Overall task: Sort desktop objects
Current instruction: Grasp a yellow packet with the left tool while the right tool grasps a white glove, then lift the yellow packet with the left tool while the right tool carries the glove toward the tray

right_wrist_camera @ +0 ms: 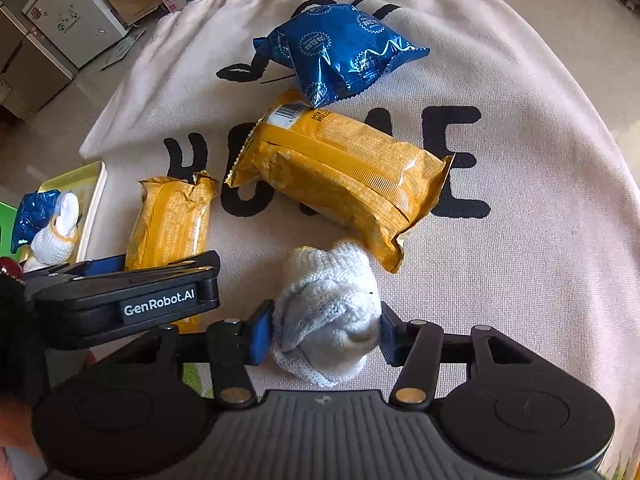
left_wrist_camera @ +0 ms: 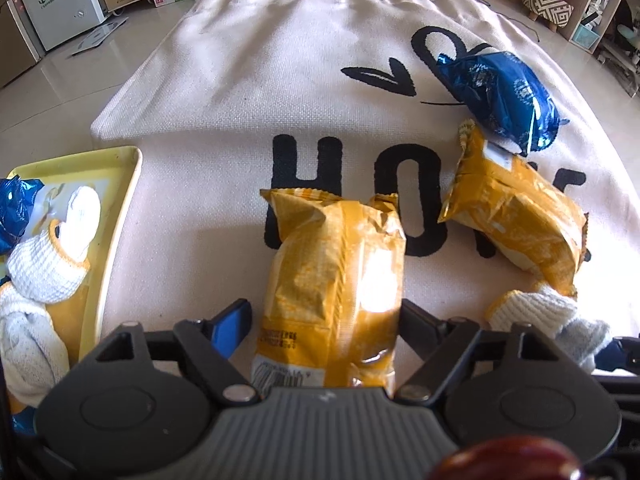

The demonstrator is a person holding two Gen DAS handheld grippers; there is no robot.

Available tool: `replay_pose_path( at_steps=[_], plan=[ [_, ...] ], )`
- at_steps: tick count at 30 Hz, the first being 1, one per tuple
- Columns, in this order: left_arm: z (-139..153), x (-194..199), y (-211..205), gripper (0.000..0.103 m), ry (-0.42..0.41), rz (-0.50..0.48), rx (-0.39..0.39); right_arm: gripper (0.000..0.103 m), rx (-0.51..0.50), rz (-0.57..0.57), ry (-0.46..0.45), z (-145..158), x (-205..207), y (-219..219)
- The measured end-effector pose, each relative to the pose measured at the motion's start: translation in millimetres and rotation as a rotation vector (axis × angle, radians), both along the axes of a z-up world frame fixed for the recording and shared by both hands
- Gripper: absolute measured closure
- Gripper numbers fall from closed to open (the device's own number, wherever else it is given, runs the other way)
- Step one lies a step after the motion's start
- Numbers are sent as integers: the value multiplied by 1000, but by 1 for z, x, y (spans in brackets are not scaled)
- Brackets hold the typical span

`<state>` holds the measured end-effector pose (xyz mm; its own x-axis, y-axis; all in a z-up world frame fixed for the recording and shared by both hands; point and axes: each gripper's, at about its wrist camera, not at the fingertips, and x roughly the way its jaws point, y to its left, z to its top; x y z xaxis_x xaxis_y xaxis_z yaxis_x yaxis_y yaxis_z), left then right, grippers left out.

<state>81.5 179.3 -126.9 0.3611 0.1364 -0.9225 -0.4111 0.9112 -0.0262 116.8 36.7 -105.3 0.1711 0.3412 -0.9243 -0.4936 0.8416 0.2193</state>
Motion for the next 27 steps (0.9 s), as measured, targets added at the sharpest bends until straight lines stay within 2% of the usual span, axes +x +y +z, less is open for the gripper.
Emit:
replay_pose_path(
  at_steps=[1,5,9,27],
  plan=[
    [3,0,0,40,-8,4,-14,51,6,-1,-8,2,0,0],
    [9,-8,9,40,-20,41,-86,51,30,-10,-25,13,3,-2],
    [11,-12,14,40,-35,35,-68,51,53,-1,-39,22,2,1],
    [52,-42,18,40,-74,34,-20,51,85,31,-93,43,-8,9]
  ],
)
